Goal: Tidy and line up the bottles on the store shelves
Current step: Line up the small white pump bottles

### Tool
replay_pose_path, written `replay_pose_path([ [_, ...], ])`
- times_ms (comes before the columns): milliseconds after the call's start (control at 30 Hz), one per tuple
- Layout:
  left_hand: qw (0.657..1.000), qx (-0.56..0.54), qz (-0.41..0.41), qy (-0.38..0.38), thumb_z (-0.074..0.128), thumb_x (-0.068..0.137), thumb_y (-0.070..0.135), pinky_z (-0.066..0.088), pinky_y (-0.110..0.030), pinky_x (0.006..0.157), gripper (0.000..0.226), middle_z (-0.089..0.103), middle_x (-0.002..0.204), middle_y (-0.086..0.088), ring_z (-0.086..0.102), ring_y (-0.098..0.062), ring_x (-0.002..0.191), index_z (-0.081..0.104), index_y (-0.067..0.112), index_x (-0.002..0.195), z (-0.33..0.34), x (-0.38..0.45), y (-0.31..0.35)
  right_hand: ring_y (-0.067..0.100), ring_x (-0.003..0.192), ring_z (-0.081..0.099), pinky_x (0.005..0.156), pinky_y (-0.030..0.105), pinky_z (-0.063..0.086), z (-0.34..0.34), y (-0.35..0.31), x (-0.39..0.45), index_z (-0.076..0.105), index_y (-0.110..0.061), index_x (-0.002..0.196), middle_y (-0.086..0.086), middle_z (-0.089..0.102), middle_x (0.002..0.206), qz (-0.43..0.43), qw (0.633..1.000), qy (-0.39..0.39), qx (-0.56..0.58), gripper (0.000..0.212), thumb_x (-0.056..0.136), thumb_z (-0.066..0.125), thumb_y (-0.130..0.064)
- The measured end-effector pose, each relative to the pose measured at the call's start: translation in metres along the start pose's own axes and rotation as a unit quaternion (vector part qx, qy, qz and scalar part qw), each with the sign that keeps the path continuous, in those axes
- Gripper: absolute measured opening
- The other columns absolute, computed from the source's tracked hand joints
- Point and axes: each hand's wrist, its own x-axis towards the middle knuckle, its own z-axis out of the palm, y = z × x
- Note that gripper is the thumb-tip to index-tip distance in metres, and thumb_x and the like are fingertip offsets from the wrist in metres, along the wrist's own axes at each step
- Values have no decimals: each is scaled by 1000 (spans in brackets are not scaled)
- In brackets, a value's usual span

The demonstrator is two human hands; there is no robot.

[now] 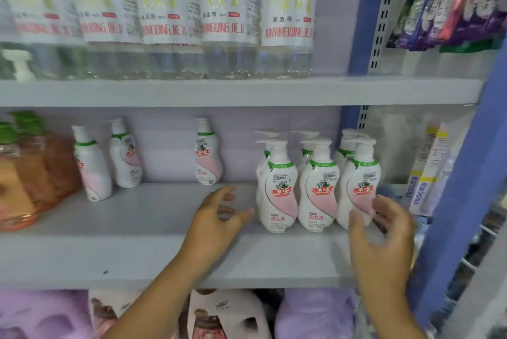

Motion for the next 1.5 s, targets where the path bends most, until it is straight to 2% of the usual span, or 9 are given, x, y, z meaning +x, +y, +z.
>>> replay_pose_path([
  [100, 997, -7, -49, 62, 80, 85, 29, 47, -4, 66, 46, 66, 116, 9, 66, -6, 94, 59, 34, 126, -57, 9, -20, 25, 105, 65, 94, 39, 50, 36, -37, -49, 60, -31, 111, -7, 62, 117, -33, 989, -89, 113, 31, 88, 72, -13],
  [267, 980, -6, -89, 178, 76, 90, 21, 43, -2, 62, 40, 64, 113, -1, 63, 0, 79, 60, 12, 126, -139, 48, -46, 4, 108, 62, 95, 26, 49, 153, -79, -72, 58, -37, 117, -16, 62, 119, 79, 951, -278, 105, 39, 86, 78, -26],
  [433, 970, 85, -14, 226, 80, 83, 33, 45, -24, 91, 62, 64, 119, -7, 62, -26, 110, 58, -3, 127, -192, 107, -74, 32, 120, 53, 91, 31, 42, 275, -79, -38, 50, -9, 133, 14, 50, 127, 125, 953, -271, -45, 62, 83, 81, -29],
  [633, 964, 137, 3, 227, 79, 85, 26, 28, -46, 120, 92, 37, 152, -32, 36, -45, 142, 27, -10, 152, -188, 153, -97, 33, 116, 56, 91, 38, 51, 363, -51, -29, 44, -9, 135, 13, 51, 125, 140, 949, -228, -169, 80, 75, 83, -46],
  [800, 958, 156, -76, 226, 73, 89, 26, 35, -45, 108, 67, 48, 137, -29, 47, -44, 129, 42, -3, 141, -198, 181, -111, 31, 110, 61, 80, 33, 50, 373, -44, -32, 49, -9, 124, 3, 47, 110, 144, 950, -187, -204, 62, 78, 78, -38],
  [967, 987, 132, -42, 82, 68, 92, 37, 41, -33, 77, 38, 59, 113, -11, 61, -33, 99, 58, 13, 119, -184, 177, -106, 23, 93, 64, 75, 30, 48, 331, -48, -43, 52, -16, 109, 0, 58, 105, 134, 944, -210, -216, 50, 72, 77, -40],
  [1100, 997, 32, 13, -67, 72, 89, 40, 55, -38, 88, 38, 64, 114, 1, 66, -19, 100, 62, 25, 122, -147, 153, -79, 20, 87, 69, 76, 37, 58, 269, -55, -62, 58, -20, 106, -3, 69, 97, 119, 948, -189, -227, 63, 56, 69, -56],
  [1200, 989, -42, 4, -143, 77, 88, 33, 55, -30, 89, 42, 66, 117, 6, 68, -13, 102, 62, 26, 126, -120, 136, -55, 14, 97, 61, 80, 30, 49, 225, -68, -82, 49, -24, 122, -11, 61, 108, 75, 972, -134, -177, 61, 71, 82, -31],
  [1500, 975, -81, 5, -207, 77, 88, 32, 57, -26, 89, 46, 71, 118, 8, 69, -4, 100, 62, 29, 131, -71, 119, -23, 23, 119, 43, 93, 35, 45, 180, -69, -101, 46, -15, 145, 3, 50, 123, -48, 961, -60, -267, 86, 73, 86, -39],
])
